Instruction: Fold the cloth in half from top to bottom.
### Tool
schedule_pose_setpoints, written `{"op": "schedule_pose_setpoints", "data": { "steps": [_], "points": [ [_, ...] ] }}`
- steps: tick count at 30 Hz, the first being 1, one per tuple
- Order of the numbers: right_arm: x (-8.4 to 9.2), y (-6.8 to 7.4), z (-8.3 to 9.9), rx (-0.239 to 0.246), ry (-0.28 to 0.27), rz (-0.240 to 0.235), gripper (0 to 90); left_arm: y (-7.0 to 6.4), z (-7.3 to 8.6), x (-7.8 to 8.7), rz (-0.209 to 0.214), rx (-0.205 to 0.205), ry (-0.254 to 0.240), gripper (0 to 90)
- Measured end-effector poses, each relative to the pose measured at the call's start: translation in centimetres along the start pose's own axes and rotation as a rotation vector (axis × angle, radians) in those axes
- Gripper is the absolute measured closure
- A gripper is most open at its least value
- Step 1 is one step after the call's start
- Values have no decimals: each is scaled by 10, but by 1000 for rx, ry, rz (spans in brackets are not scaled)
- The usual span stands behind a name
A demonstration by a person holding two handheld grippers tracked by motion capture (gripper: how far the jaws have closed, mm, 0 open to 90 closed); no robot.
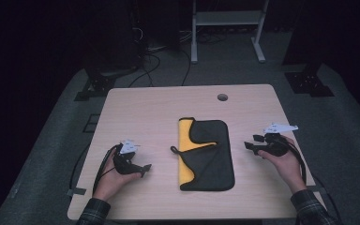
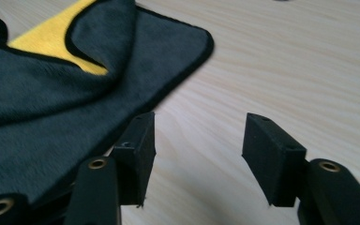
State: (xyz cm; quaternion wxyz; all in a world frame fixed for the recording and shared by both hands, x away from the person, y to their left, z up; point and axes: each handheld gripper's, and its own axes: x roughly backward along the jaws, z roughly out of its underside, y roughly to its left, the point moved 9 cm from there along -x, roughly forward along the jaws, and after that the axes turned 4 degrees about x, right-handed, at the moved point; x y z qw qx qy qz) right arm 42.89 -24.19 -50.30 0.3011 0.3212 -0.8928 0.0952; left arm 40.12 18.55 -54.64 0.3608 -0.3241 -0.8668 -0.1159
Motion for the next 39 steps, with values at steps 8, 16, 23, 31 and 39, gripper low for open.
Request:
{"op": "schedule_pose_setpoints", "data": {
  "steps": [8,16,23,31,39],
  "points": [
    [-16,17,-19,31,3,-59,486,0,0,0,0,1,0,0],
    [-31,35,-45,73,-23,-106,544,0,0,0,-1,1,-1,0],
    [-50,60,-64,115,-31,-154,611,0,0,0,-2,1,-1,0],
    [-79,90,-77,147,-15,-222,648,0,0,0,-2,2,-1,0],
    [-112,113,-83,171,17,-253,660,0,0,0,-3,2,0,0]
  ]
}}
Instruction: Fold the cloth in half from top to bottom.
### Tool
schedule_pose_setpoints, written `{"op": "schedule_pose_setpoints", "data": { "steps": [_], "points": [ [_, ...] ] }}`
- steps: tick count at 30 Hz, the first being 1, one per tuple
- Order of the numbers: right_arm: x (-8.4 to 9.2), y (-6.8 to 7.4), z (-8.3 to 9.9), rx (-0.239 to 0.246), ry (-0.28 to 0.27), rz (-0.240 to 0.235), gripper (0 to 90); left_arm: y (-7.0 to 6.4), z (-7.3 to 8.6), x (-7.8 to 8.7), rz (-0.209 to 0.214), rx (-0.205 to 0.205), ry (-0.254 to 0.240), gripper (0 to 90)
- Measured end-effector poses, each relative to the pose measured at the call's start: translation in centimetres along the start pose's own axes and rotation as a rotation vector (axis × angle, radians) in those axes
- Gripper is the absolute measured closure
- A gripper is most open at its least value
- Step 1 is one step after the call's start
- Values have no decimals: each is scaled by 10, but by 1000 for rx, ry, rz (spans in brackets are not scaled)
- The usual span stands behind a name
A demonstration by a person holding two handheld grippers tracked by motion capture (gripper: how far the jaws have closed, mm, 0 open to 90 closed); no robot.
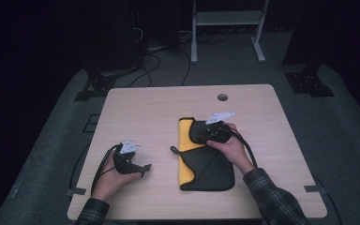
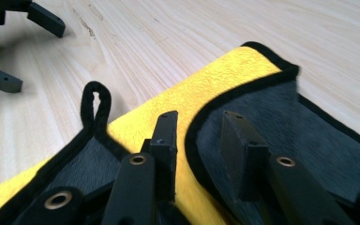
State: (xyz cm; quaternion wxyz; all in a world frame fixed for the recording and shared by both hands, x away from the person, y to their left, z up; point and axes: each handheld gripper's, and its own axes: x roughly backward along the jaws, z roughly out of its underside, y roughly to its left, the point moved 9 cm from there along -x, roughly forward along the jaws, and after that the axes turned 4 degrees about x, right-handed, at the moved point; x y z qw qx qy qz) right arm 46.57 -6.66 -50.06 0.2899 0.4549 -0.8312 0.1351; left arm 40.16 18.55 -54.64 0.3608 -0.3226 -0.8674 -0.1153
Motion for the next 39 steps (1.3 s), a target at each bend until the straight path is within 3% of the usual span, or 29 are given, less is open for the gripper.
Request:
{"op": "schedule_pose_setpoints", "data": {
  "steps": [10,13,20,29,39],
  "points": [
    [-38,3,12,32,80,11,661,0,0,0,0,0,0,0],
    [-40,3,12,60,91,39,706,0,0,0,0,0,0,0],
    [-40,1,13,73,96,62,841,0,0,0,-1,1,0,0],
    [-24,-5,2,17,49,57,859,0,0,0,-3,2,1,0],
    [10,-43,-10,-43,-2,145,860,0,0,0,-4,3,0,0]
  ]
}}
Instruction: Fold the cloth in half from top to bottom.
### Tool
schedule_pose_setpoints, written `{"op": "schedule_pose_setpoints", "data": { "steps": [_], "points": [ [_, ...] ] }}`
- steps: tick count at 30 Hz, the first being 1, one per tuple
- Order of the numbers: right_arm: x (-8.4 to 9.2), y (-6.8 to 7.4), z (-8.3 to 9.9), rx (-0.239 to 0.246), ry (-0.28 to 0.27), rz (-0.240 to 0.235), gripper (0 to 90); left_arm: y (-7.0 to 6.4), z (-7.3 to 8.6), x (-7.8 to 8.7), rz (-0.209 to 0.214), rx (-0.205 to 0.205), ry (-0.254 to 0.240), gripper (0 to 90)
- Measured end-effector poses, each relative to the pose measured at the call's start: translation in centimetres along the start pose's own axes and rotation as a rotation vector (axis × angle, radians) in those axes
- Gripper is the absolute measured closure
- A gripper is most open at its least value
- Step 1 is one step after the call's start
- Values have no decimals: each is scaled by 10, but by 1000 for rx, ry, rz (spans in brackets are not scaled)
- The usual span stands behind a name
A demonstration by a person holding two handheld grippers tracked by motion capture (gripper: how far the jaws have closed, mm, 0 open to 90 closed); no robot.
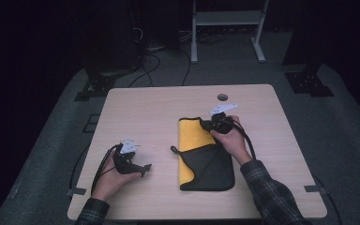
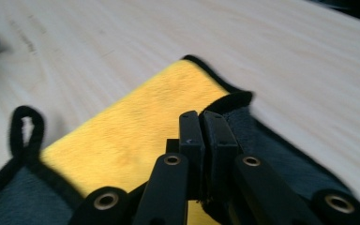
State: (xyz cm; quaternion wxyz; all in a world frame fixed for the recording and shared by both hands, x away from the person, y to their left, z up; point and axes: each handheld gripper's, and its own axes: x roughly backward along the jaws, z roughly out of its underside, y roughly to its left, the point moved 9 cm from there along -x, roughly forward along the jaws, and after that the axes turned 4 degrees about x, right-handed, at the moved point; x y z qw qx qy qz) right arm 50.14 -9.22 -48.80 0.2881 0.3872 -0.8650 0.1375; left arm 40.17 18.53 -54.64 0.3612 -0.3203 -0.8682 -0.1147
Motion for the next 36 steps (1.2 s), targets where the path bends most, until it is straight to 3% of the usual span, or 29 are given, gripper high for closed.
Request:
{"op": "schedule_pose_setpoints", "data": {
  "steps": [4,14,24,28,32,36],
  "points": [
    [9,-20,-1,-40,-12,48,860,0,0,0,-2,2,-2,0],
    [14,-64,11,-108,34,148,861,0,0,0,-2,3,-2,0],
    [-7,-85,40,-144,114,180,853,0,0,0,-2,2,-2,0],
    [-8,-89,47,-143,129,195,781,0,0,0,-2,2,-2,0],
    [0,-98,48,-148,119,233,710,0,0,0,-2,2,-2,0],
    [12,-100,45,-177,74,222,695,0,0,0,-3,3,-2,0]
  ]
}}
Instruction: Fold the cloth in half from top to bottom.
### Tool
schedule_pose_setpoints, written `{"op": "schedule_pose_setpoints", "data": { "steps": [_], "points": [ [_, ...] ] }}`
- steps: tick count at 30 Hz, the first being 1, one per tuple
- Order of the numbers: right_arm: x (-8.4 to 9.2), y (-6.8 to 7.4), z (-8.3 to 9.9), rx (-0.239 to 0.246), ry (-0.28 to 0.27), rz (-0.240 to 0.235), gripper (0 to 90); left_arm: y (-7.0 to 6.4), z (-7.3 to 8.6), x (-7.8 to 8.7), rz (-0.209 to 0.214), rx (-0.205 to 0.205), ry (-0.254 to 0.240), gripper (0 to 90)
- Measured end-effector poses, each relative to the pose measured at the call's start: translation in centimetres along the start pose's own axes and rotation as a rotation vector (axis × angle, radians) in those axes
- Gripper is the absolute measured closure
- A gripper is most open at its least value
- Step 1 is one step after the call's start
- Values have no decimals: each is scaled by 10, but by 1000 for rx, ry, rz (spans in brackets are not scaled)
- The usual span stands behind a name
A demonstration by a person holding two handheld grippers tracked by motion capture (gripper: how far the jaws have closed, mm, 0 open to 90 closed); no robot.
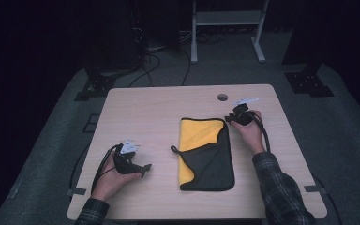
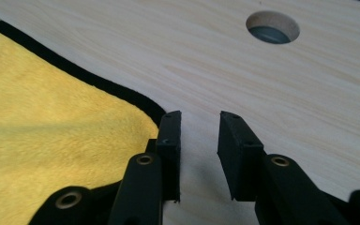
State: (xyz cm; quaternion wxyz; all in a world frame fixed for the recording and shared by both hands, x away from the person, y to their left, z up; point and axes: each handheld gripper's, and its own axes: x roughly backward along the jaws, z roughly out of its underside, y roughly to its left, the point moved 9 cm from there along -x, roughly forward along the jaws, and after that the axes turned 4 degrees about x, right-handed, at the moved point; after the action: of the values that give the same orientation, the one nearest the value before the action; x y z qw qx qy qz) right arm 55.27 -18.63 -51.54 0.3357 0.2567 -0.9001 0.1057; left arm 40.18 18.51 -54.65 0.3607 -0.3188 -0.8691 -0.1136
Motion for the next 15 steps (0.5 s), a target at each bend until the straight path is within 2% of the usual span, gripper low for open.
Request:
{"op": "schedule_pose_setpoints", "data": {
  "steps": [3,5,8,15],
  "points": [
    [10,10,-2,11,-25,-41,696,0,0,0,0,0,0,0],
    [16,22,-2,16,-39,-83,684,0,0,0,0,0,0,0],
    [22,44,-2,34,-54,-140,671,0,0,0,0,0,3,0],
    [28,101,-5,116,-72,-248,659,0,0,0,-1,1,4,0]
  ]
}}
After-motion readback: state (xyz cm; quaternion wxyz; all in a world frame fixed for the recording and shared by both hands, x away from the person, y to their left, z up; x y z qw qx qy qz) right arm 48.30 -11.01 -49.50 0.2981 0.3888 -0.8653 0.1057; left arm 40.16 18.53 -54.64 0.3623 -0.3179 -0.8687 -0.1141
